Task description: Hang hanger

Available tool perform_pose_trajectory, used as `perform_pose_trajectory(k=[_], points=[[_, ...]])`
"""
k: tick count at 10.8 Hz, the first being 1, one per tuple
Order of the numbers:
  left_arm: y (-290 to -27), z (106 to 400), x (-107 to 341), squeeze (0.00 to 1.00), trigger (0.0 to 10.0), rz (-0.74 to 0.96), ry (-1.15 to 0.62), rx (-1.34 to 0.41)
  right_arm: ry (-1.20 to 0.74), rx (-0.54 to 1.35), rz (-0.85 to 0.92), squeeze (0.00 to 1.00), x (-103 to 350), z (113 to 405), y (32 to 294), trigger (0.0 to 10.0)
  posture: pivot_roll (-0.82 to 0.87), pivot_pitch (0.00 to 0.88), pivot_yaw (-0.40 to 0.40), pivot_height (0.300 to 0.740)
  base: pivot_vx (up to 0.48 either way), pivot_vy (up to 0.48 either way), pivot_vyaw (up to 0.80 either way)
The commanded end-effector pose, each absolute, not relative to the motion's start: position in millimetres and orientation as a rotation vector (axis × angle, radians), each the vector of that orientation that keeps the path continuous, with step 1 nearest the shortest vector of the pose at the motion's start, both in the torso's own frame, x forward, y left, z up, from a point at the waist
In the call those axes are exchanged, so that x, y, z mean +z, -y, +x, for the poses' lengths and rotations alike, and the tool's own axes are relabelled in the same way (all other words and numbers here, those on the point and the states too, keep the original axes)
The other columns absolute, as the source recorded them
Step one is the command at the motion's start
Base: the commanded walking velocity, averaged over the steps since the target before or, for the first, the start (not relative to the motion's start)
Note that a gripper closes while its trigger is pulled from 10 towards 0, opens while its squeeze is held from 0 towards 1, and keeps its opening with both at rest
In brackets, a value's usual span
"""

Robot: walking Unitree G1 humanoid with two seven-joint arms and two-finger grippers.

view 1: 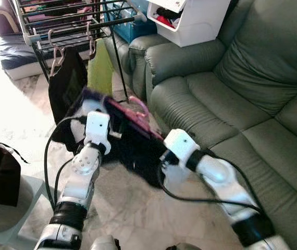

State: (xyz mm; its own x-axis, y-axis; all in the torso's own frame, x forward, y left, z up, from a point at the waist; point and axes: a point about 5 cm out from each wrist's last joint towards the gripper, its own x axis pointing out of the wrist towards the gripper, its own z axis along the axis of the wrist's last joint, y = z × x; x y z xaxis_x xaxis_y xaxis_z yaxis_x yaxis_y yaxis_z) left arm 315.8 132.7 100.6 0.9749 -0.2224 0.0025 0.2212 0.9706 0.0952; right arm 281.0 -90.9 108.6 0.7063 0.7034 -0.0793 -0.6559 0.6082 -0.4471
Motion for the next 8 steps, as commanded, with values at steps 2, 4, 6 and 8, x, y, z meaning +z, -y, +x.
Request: perform_pose_trajectory(k=[2, 4, 6, 8], points=[[-139.2, 315.4, 96.4, 0.0, 10.0, 0.111, -0.017, -0.215, 0.193, 0.756, -0.499, 0.0, 114.8, 285.8, 88.7, 10.0, -0.05, 0.0, -0.007, 0.74, 0.0, 0.0, 0.0], [-141.7, 315.2, 90.1, 0.0, 3.3, 0.133, -0.049, -0.207, 0.207, 0.741, -0.463, 0.0, 118.3, 287.2, 91.7, 10.0, -0.05, 0.0, -0.004, 0.74, 0.0, 0.0, 0.0], [-142.1, 316.7, 87.1, 0.0, 0.0, 0.147, -0.068, -0.206, 0.249, 0.728, -0.455, 0.0, 126.4, 290.7, 92.4, 10.0, -0.06, 0.0, -0.003, 0.74, 0.0, 0.0, 0.0], [-153.5, 318.2, 86.5, 0.0, 0.0, 0.183, -0.073, -0.153, 0.249, 0.78, -0.443, 0.0, 128.9, 287.0, 91.9, 10.0, -0.05, 0.0, -0.004, 0.74, 0.0, 0.0, 0.0]])
